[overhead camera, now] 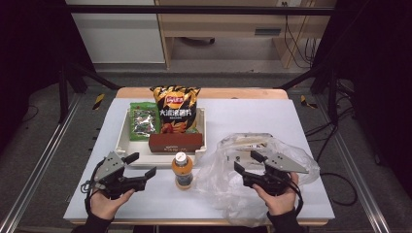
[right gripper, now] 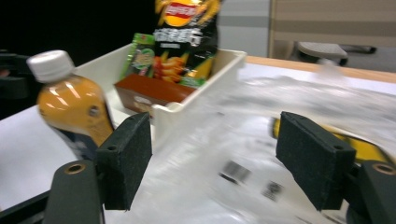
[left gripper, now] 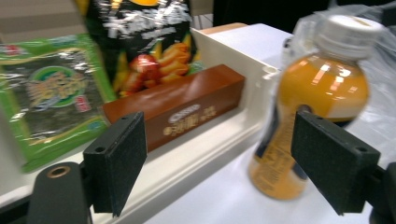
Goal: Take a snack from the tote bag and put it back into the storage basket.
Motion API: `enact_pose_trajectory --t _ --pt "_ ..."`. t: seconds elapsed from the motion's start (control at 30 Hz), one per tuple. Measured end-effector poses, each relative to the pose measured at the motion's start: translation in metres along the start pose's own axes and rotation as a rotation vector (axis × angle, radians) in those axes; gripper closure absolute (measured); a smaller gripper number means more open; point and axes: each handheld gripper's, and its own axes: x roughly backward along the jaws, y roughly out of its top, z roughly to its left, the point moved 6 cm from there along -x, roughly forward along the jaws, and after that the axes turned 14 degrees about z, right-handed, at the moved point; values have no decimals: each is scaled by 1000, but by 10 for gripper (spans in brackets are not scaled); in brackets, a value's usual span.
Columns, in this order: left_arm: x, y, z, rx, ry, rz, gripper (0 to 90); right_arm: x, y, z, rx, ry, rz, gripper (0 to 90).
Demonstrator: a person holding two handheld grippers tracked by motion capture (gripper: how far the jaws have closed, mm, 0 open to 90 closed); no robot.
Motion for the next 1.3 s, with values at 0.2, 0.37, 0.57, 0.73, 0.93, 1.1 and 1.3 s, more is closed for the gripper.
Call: enact_pose_trajectory --t 0.2,0.37,0.57,0.73,0.93,1.1,1.3 --pt "-8 0 -19 -25 -18 15 132 9 -13 -25 -43 -59 27 271" --pt "-14 0 -35 -35 -19 15 109 15 -19 -34 -65 -78 30 271" --pt "-26 -2 -52 -39 -6 17 89 18 -24 -41 -76 -93 38 270" --pt "-34 0 -56 -9 16 -5 83 19 -26 -44 -80 -98 41 270" --pt "-40 8 -60 5 26 -34 84 18 -28 -47 -86 -103 49 270" --pt "-50 16 -64 18 42 -46 92 17 -30 -50 -91 -105 54 271" --pt "-59 21 -67 28 59 -67 119 16 -30 -51 -93 -105 56 271"
